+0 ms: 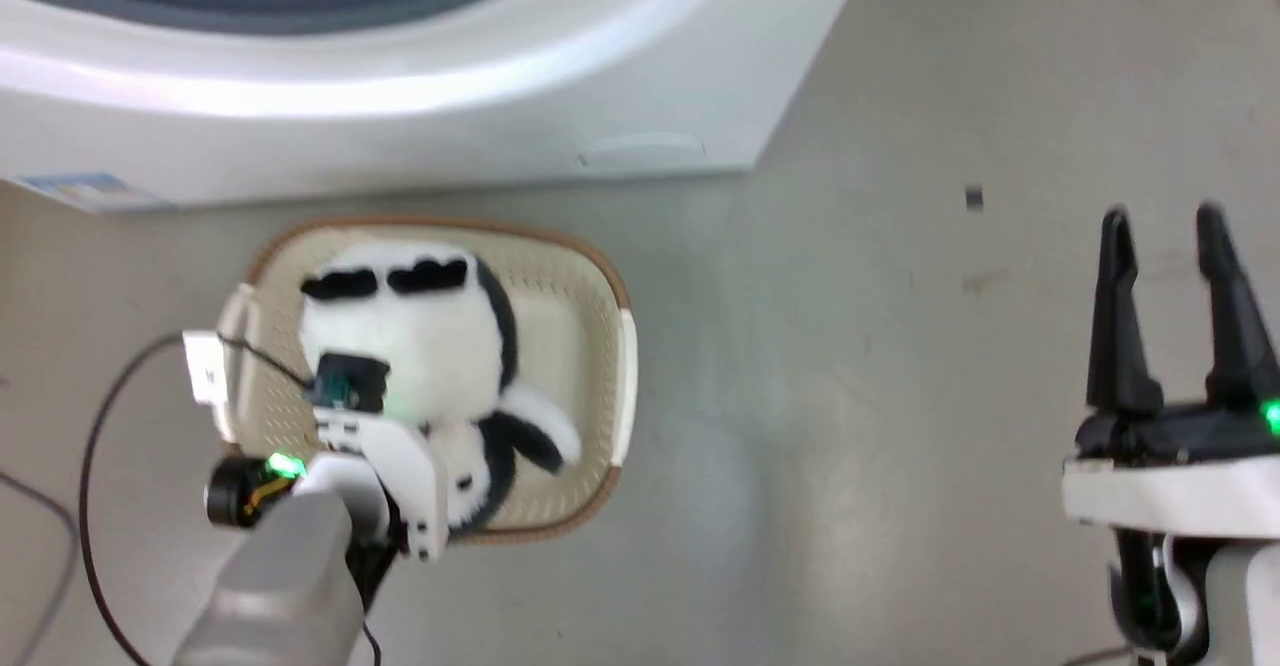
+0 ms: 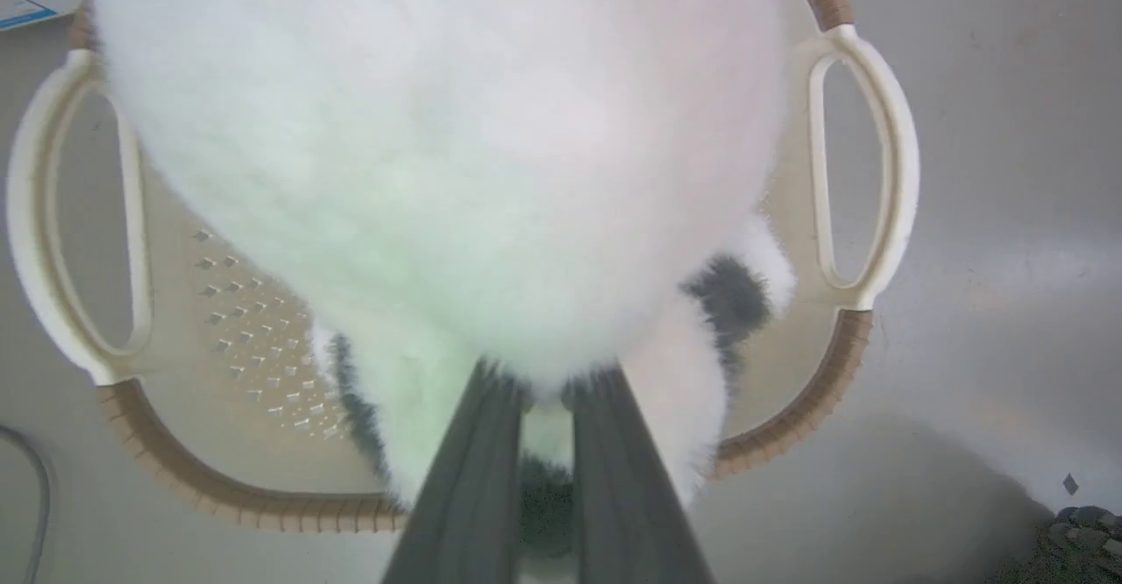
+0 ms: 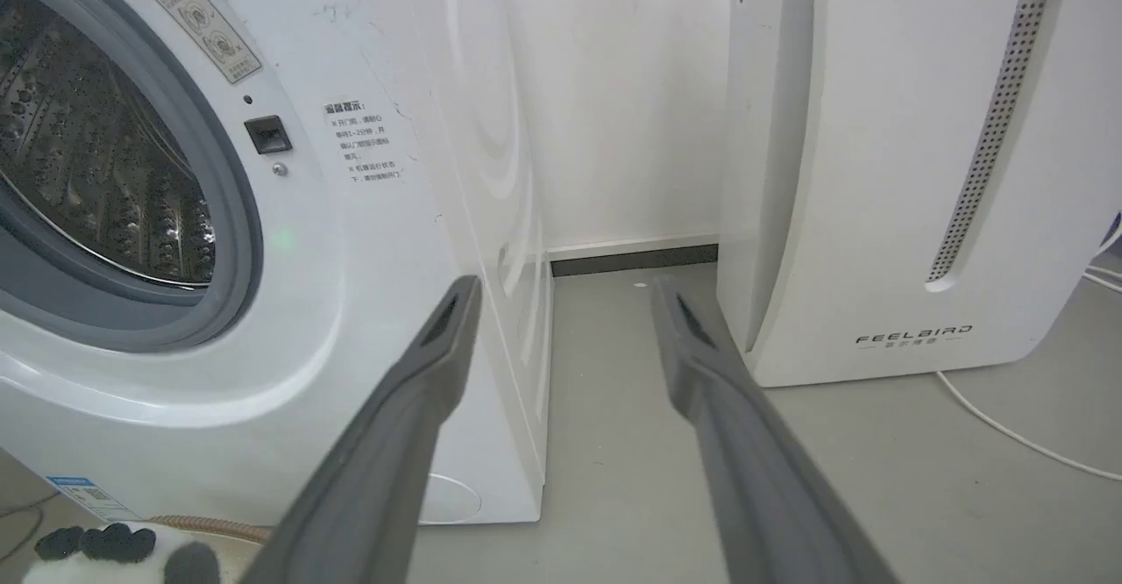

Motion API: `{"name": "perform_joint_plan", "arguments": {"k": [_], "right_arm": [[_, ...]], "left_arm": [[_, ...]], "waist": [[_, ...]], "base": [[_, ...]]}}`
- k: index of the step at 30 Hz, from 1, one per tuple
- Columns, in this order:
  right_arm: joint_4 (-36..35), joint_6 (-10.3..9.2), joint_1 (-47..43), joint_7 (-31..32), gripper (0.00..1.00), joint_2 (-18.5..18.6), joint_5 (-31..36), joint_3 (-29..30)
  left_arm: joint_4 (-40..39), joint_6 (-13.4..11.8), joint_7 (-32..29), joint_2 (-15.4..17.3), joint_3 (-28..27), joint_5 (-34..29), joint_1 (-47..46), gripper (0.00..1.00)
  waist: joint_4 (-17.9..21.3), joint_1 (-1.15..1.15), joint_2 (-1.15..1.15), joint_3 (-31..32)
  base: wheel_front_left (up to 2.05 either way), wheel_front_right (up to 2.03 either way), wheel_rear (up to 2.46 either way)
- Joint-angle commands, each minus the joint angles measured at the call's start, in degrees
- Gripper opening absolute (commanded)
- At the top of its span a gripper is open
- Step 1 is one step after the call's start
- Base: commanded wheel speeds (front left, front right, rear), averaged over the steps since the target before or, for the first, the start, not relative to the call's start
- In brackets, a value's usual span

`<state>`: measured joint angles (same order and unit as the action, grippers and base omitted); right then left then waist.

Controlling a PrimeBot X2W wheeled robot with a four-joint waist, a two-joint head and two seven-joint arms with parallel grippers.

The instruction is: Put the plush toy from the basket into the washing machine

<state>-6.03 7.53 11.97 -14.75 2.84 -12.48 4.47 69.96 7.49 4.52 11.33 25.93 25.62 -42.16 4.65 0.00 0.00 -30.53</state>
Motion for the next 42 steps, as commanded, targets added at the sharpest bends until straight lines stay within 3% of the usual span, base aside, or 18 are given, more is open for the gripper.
{"name": "perform_joint_plan", "arguments": {"k": [1,7,15,23,31,42], "right_arm": [[0.24,-0.04,-0.89,-0.25,1.0,0.04,0.28,0.1],[1.1,-0.04,-4.22,-0.25,1.0,0.04,0.72,0.82],[1.45,-0.04,-7.39,-0.25,1.0,0.04,0.87,2.12],[1.6,-0.04,-8.91,-0.25,1.0,0.04,0.8,2.93],[1.33,-0.04,-8.11,-0.25,1.0,0.04,0.18,2.57],[0.1,-0.04,-3.84,-0.25,1.0,0.04,-0.79,1.96]], "left_arm": [[-0.49,-0.01,0.72,0.03,0.43,0.61,0.78,0.0],[-2.58,0.0,6.21,0.04,2.35,4.29,5.13,0.0],[-5.42,-0.71,10.33,0.89,2.39,4.02,7.79,0.0],[-20.57,-4.76,10.46,2.55,-2.29,0.95,11.5,0.0],[-31.39,-6.51,10.47,4.07,-6.8,-3.09,13.66,0.0],[-32.38,-6.36,10.47,5.49,-11.6,-5.38,4.6,0.0]], "waist": [[-2.18,0.0,0.0,5.59],[-3.43,0.0,0.0,11.97],[-5.05,0.0,0.0,17.64],[-6.82,0.0,0.0,20.25],[-6.36,0.0,0.0,19.52],[-1.03,0.0,0.0,11.21]], "base": [[0.0,0.0,0.0],[0.0,0.0,0.0],[0.0,0.0,0.0],[0.0,0.0,0.0],[0.0,0.0,0.0],[0.0,0.0,0.0]]}}
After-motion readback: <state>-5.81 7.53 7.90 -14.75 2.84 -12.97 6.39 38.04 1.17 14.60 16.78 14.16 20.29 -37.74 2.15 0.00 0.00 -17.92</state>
